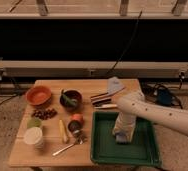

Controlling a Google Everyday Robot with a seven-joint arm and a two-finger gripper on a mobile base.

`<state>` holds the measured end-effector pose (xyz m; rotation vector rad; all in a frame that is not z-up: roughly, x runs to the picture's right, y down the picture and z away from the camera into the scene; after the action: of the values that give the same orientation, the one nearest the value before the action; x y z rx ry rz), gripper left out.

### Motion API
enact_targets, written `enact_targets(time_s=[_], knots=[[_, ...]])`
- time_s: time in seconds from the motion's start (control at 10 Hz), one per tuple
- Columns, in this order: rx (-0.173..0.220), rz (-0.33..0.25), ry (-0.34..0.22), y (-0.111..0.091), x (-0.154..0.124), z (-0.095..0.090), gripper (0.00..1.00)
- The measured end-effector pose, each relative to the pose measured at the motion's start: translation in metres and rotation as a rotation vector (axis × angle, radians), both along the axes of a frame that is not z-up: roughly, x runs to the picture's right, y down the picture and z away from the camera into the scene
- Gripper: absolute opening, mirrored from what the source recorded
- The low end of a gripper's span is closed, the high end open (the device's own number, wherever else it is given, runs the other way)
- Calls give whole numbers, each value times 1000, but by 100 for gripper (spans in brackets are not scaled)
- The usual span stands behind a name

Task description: Wipe tray with sponge

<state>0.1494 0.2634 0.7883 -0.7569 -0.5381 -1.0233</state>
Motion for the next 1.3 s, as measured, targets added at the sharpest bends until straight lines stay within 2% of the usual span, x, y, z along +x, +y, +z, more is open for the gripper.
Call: enact_targets(time_s=[0.2, 0.4, 0.5, 0.7, 0.9, 1.0, 1.2, 1.3], knots=[[12, -11, -65, -5, -42, 2, 0], [14, -12, -118, -4, -69, -4, 3], [12, -13, -146, -1, -80, -10, 14], [4, -5, -149, 5, -82, -18, 32], [-12, 3, -123, 13, -64, -26, 53], [-21, 6, -104, 17, -45, -28, 64], [-28, 32, -61, 19, -2, -31, 79], [-28, 63, -46, 16, 18, -32, 80]])
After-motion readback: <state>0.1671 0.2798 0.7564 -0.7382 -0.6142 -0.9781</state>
